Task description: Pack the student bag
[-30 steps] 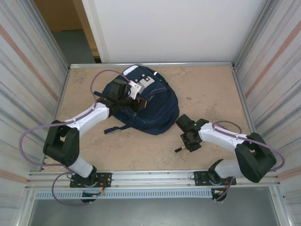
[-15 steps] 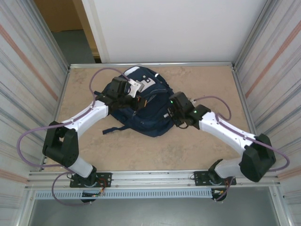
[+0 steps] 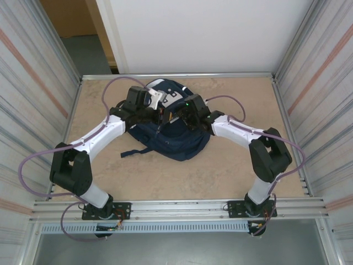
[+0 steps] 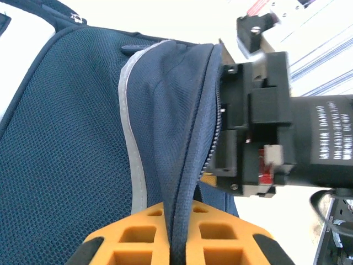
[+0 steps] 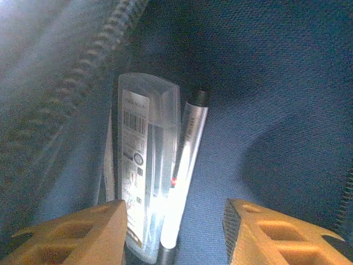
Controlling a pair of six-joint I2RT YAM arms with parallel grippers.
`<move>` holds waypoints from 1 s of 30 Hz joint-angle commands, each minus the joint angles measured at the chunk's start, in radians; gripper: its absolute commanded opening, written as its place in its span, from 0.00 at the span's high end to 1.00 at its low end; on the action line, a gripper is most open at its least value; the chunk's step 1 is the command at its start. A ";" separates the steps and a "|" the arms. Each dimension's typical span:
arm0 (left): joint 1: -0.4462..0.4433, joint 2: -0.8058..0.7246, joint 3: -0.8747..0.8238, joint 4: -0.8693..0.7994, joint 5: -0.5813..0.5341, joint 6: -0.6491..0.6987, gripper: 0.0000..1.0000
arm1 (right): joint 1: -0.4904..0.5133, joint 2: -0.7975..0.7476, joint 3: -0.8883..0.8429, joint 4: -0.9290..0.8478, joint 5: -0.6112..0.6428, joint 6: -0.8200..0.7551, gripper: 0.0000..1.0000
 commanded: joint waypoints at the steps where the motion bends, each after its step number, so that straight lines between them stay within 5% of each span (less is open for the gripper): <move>1: 0.000 -0.032 0.055 -0.013 0.056 -0.010 0.95 | -0.014 -0.113 -0.068 -0.021 0.005 -0.079 0.51; 6: -0.002 -0.047 0.012 -0.006 0.047 -0.015 0.82 | -0.076 -0.243 -0.174 -0.093 -0.092 -0.211 0.49; 9: -0.002 -0.071 0.001 -0.060 0.017 -0.033 0.63 | -0.105 -0.319 -0.223 -0.174 -0.091 -0.352 0.47; 14: 0.001 -0.285 -0.184 -0.025 -0.169 -0.142 0.43 | -0.124 -0.415 -0.248 -0.262 -0.107 -0.606 0.46; 19: 0.013 -0.366 -0.244 -0.201 -0.381 -0.313 0.25 | -0.100 -0.409 -0.217 -0.319 -0.053 -0.730 0.39; 24: 0.035 -0.287 -0.264 -0.216 -0.244 -0.495 0.27 | -0.026 -0.314 -0.130 -0.286 -0.066 -0.801 0.39; 30: 0.046 -0.139 -0.205 -0.157 -0.195 -0.529 0.39 | 0.058 -0.229 -0.075 -0.239 -0.093 -0.822 0.40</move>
